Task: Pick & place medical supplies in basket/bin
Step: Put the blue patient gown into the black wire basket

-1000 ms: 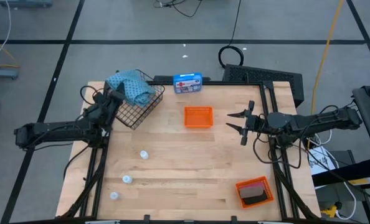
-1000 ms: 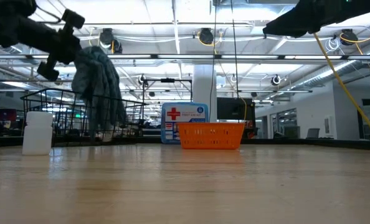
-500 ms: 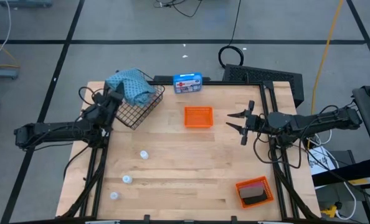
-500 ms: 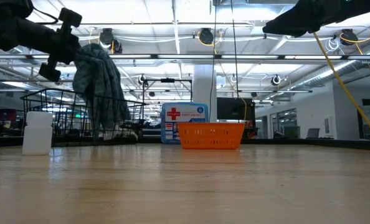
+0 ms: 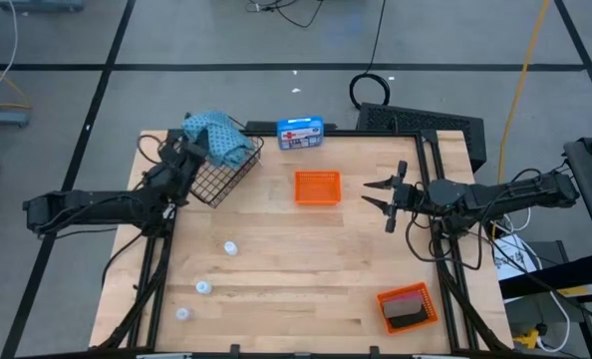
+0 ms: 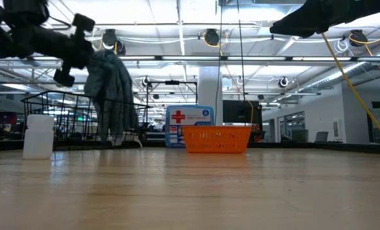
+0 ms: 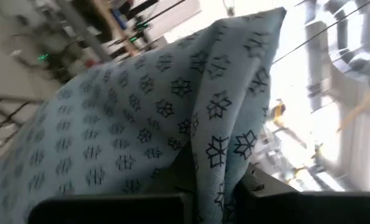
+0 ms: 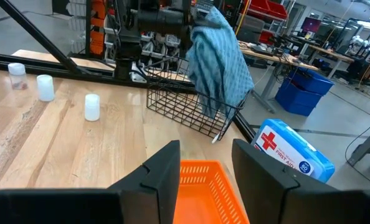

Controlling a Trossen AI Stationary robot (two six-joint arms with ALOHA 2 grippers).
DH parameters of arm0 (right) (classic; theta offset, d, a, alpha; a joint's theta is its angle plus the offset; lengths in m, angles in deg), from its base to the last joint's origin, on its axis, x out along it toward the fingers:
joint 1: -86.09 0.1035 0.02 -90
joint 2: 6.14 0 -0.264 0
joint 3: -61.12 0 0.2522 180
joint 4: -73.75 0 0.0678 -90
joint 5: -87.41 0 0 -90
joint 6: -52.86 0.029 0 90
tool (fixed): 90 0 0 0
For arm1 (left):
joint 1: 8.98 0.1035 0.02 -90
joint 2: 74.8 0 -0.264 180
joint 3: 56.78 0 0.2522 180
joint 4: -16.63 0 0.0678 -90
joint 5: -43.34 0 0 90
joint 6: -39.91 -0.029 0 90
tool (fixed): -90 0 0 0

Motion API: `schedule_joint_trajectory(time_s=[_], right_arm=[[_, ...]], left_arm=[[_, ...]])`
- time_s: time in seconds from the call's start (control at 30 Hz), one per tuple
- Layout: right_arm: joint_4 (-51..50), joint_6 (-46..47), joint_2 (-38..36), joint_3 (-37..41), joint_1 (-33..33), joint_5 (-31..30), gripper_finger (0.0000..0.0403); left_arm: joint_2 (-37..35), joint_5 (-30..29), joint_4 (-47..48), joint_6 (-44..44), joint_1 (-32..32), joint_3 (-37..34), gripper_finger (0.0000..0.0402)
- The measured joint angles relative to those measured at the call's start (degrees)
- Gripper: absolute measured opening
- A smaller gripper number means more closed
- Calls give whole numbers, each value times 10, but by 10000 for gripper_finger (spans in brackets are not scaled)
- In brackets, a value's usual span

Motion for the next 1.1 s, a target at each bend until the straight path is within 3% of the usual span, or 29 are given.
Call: schedule_joint_trajectory(time_s=[0.37, 0.77, 0.9, 1.1], right_arm=[[0, 2, 0, 0, 0, 0, 134], [0, 1, 0, 0, 0, 0, 134], [0, 0, 0, 0, 0, 0, 134], [0, 0, 0, 0, 0, 1, 134]], left_arm=[[64, -9, 37, 50, 1, 0, 33], [64, -100, 151, 85, -61, 0, 33], [64, -139, 157, 49, -84, 0, 33], [64, -109, 157, 34, -88, 0, 98]])
